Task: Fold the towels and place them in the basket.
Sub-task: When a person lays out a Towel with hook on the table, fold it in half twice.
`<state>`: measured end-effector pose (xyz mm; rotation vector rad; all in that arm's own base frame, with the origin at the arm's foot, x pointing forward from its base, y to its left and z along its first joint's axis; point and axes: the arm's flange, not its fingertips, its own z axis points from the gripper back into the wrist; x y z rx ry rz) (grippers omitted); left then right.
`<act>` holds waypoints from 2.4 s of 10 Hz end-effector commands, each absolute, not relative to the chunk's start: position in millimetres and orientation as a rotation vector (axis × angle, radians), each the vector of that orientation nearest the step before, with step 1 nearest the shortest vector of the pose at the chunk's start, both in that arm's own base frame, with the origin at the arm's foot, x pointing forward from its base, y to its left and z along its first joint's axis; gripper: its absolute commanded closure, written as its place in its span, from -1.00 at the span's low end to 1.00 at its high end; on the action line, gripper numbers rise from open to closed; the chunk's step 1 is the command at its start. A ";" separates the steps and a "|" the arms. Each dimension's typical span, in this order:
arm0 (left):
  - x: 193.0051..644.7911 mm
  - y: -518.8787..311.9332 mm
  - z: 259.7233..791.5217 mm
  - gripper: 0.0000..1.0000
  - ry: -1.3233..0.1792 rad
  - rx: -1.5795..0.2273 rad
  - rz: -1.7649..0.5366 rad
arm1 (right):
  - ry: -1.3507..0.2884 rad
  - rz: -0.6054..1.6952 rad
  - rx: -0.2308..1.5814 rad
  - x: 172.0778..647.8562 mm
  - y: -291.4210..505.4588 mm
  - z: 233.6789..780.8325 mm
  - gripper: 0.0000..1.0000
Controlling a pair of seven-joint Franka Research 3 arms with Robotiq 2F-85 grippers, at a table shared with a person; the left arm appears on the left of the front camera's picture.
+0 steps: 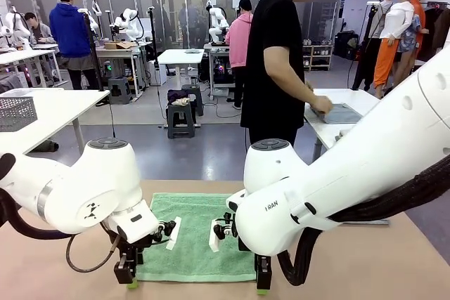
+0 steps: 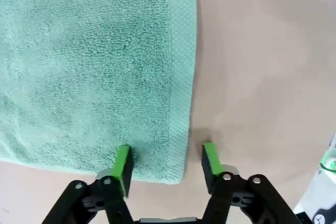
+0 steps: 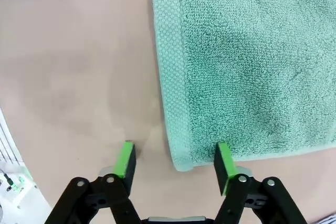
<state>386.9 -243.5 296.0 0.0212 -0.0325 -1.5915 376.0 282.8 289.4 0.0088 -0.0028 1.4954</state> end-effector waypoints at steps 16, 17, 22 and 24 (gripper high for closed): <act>388.9 -243.2 308.6 1.00 -0.045 0.048 -1.590 | -0.025 1.515 -0.021 373.2 286.5 316.8 1.00; 388.9 -243.2 308.6 1.00 -0.045 0.048 -1.590 | -0.025 1.515 -0.021 373.2 286.5 316.8 1.00; 388.8 -237.1 346.3 0.92 -0.077 0.082 -1.588 | -0.038 1.597 -0.022 386.1 282.5 345.2 0.96; 400.4 -239.8 371.2 0.92 -0.090 0.134 -1.586 | -0.038 1.606 -0.026 403.5 281.7 366.1 0.96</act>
